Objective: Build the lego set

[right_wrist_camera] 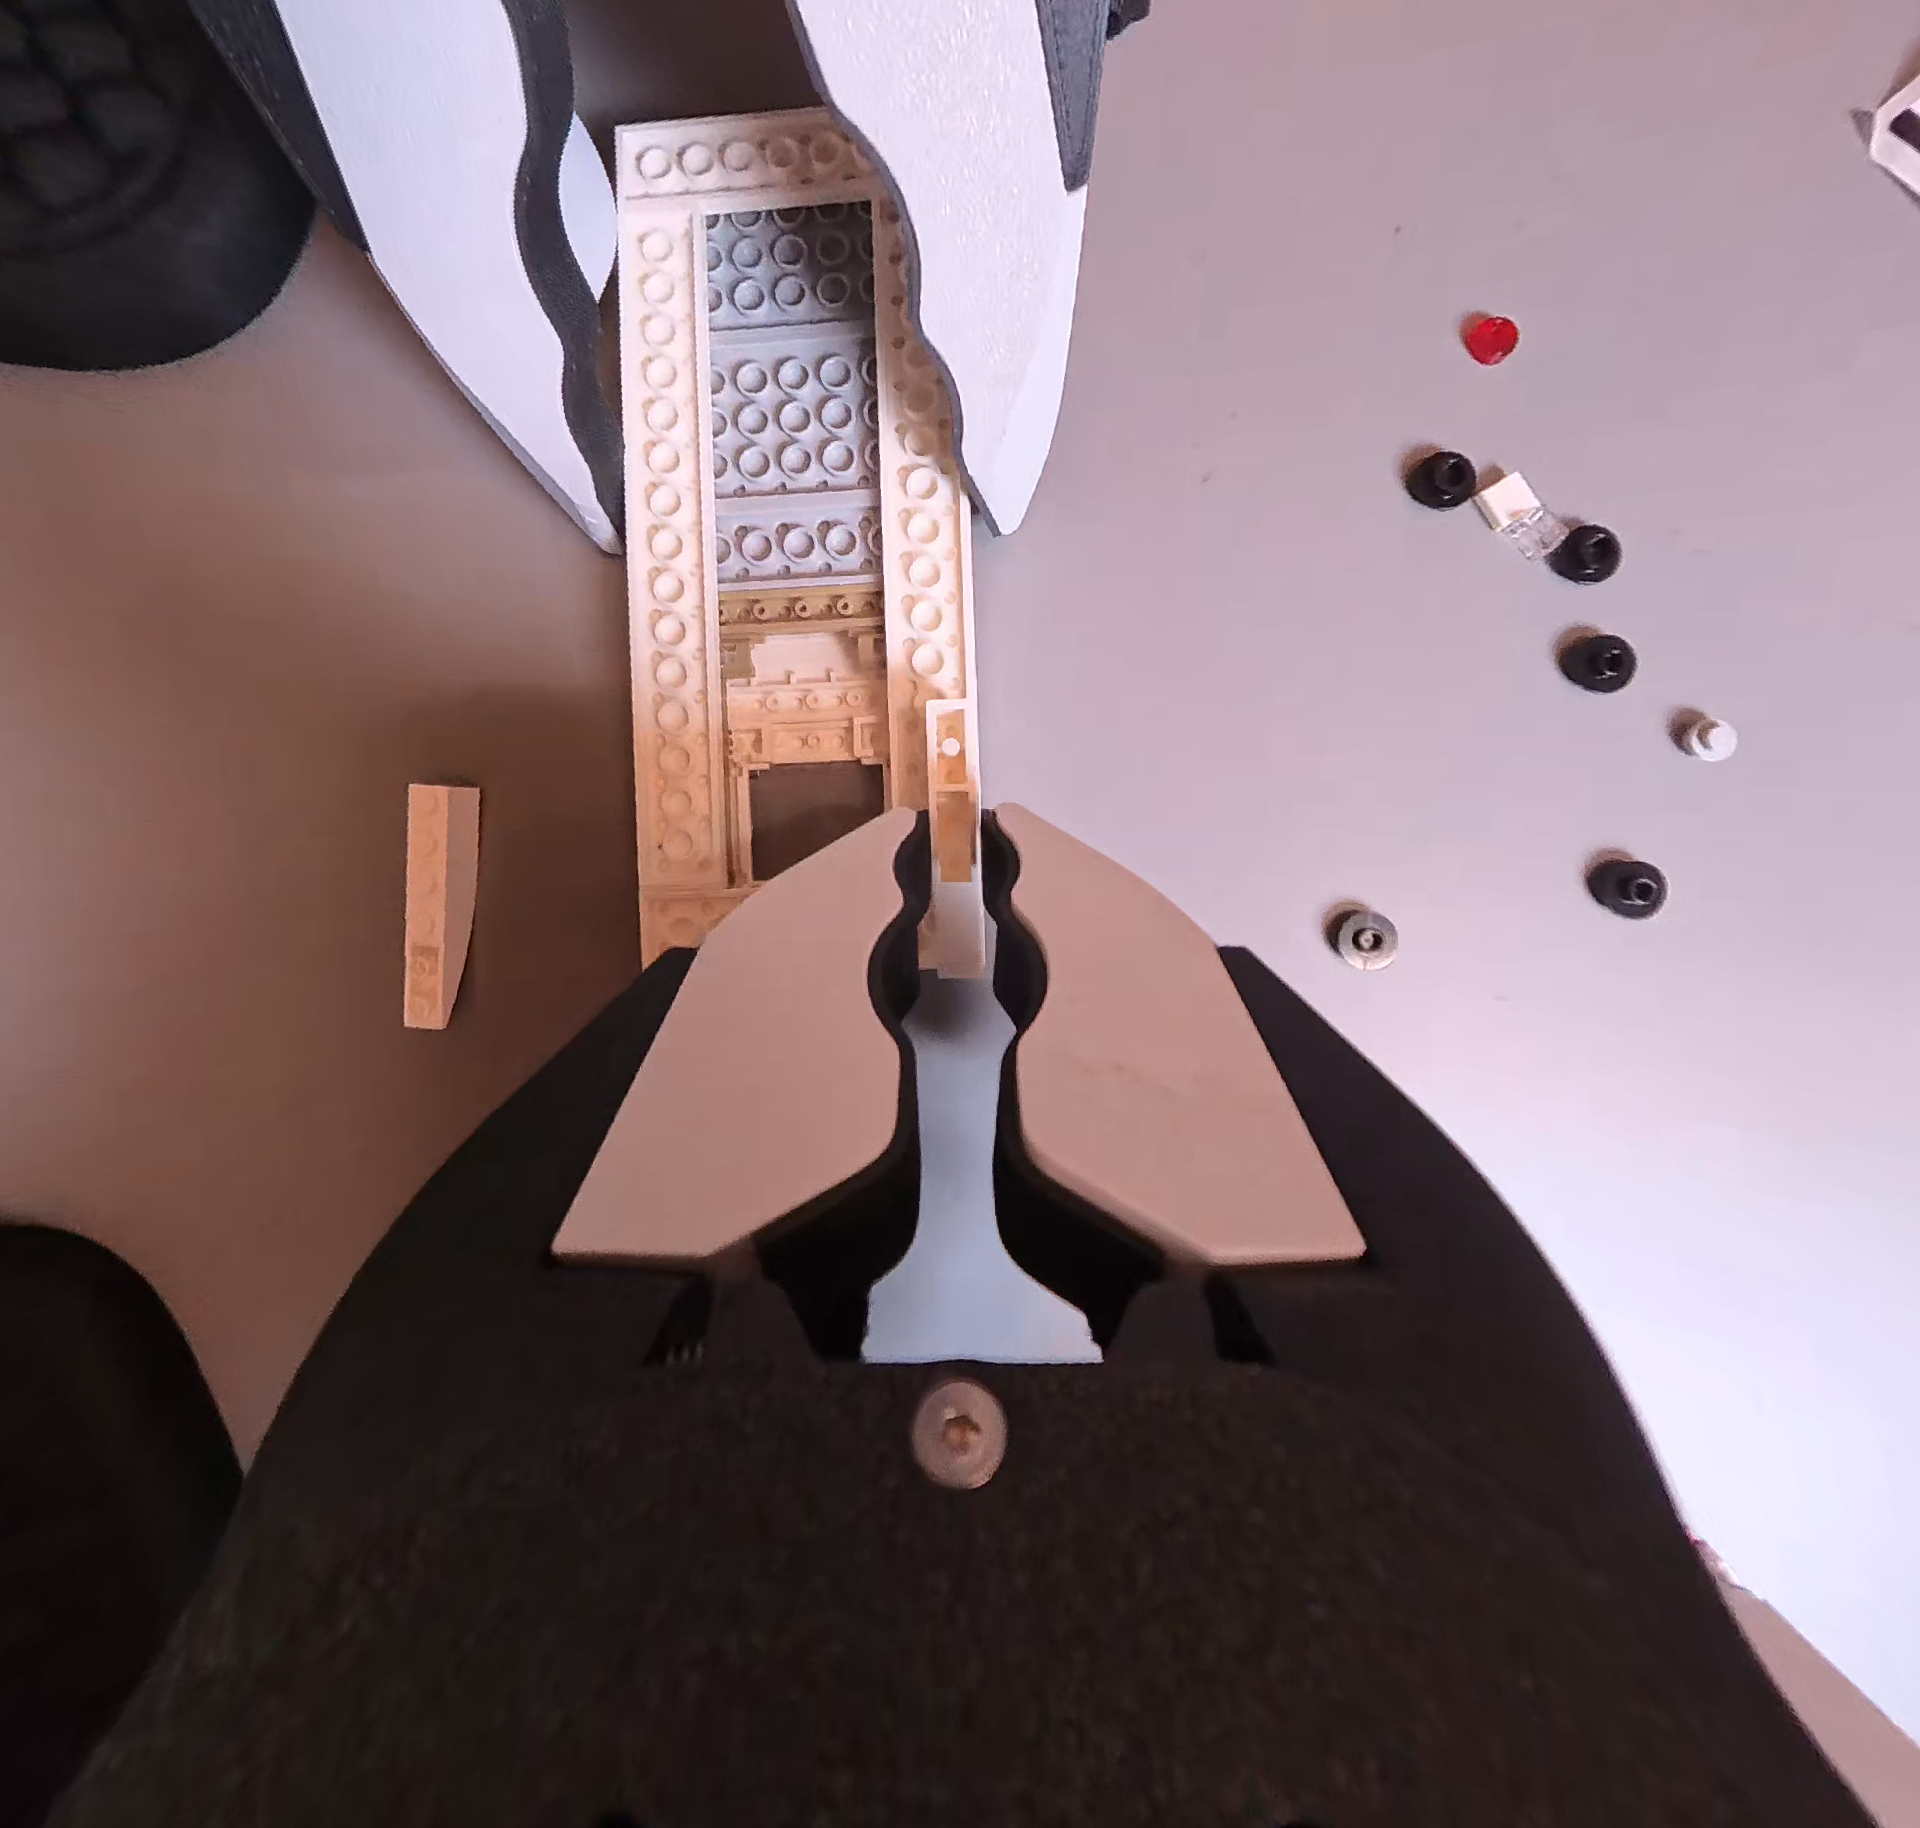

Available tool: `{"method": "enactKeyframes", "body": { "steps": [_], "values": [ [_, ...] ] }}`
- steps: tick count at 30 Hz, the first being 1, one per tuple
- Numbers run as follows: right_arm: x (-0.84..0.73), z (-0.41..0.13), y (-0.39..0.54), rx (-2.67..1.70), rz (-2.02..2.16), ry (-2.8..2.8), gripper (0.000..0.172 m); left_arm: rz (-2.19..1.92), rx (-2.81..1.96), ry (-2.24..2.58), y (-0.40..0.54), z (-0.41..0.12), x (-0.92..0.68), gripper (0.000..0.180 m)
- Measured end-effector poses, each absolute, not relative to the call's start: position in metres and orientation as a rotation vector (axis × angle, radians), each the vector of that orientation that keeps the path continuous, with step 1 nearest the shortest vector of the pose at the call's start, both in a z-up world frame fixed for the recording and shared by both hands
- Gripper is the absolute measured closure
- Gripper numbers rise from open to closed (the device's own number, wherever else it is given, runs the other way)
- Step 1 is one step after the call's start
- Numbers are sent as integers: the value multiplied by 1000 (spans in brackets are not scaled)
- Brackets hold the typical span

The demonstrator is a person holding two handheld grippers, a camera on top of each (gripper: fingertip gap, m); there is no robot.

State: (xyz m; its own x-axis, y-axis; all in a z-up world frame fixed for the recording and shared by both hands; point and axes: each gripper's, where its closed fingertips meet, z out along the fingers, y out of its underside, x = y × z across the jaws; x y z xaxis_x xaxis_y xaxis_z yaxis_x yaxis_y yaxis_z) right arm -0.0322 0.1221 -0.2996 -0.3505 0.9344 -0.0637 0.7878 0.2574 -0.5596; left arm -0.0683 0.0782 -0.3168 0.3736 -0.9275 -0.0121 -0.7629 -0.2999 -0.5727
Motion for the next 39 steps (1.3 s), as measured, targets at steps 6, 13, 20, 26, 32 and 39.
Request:
{"method": "enactKeyframes", "body": {
  "steps": [6, 13, 20, 26, 32, 39],
  "values": [
    [-31, -295, 122, -1561, 727, -2273, 159, -445, -2144, 1458, 78, -317, -68, 107],
    [-32, -295, 124, -1558, 699, -2283, 162, -450, -2141, 1461, 77, -317, -68, 107],
    [-32, -296, 124, -1562, 659, -2292, 164, -476, -2146, 1446, 77, -317, -68, 107],
    [-31, -298, 124, -1596, 597, -2279, 164, -491, -2156, 1438, 77, -317, -68, 107],
    [-31, -299, 124, -1637, 694, -2293, 164, -471, -2153, 1447, 77, -317, -69, 107],
    [-33, -300, 125, -1728, 825, -2308, 164, -510, -2173, 1438, 77, -317, -69, 107]
  ]
}}
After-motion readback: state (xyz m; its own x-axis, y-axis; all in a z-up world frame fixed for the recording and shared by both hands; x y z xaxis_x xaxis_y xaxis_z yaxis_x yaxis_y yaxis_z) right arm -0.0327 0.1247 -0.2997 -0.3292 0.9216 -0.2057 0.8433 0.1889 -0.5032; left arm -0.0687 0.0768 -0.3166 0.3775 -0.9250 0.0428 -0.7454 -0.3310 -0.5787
